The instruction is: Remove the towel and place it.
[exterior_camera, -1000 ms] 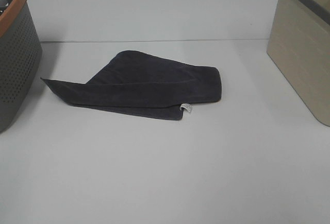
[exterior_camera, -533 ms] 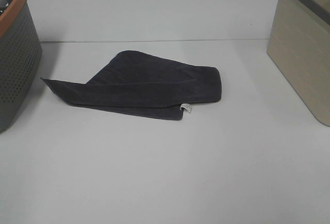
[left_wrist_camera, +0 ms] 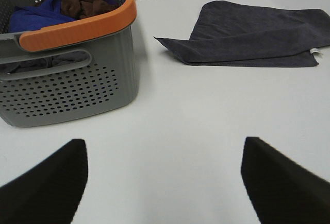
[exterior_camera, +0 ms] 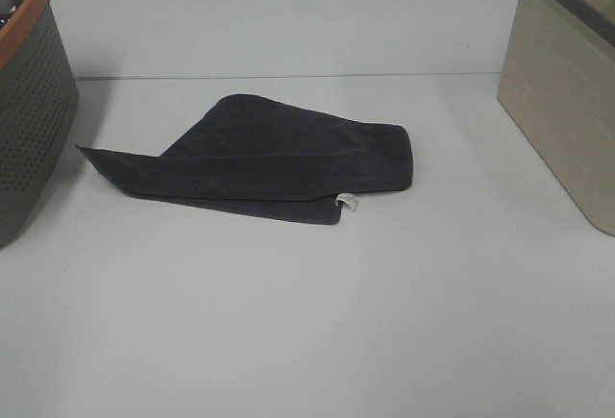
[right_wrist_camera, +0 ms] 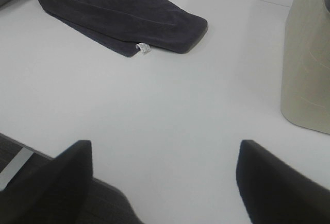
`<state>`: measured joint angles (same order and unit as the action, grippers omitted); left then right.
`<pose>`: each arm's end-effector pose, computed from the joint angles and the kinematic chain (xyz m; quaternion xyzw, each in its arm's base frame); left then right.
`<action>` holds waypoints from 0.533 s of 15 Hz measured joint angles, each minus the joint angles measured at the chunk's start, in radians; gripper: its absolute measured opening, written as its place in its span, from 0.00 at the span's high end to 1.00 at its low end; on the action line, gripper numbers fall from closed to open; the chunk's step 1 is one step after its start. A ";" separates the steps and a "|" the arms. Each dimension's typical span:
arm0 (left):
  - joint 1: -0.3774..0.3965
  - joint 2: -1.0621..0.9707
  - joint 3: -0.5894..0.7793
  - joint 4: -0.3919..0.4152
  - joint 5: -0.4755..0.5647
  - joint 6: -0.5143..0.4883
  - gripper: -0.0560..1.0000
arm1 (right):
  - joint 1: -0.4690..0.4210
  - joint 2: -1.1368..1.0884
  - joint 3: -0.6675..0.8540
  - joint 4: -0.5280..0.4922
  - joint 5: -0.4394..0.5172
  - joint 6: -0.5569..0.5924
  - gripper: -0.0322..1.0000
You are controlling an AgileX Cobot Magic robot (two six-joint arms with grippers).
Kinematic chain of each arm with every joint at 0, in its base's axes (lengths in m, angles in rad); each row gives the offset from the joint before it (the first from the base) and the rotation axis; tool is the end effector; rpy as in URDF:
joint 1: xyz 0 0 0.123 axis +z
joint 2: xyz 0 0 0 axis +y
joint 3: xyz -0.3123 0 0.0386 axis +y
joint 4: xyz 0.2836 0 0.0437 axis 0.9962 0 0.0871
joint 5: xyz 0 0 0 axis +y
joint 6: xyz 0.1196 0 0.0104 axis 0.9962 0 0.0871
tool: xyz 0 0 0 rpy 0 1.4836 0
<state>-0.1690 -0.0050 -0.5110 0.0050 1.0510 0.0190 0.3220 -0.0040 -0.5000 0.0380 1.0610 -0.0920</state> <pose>0.0206 -0.0030 0.2859 0.0793 0.8427 -0.0374 0.5311 0.0194 0.0107 0.2812 -0.1759 0.8338 0.0789 0.5174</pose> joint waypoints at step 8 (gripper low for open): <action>0.000 0.000 0.000 0.000 0.000 0.022 0.23 | 0.000 0.000 0.000 -0.026 0.000 -0.003 0.24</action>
<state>-0.1690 -0.0050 -0.5110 0.0050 1.0510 0.0410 0.3220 -0.0040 -0.5000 0.0120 1.0610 -0.0950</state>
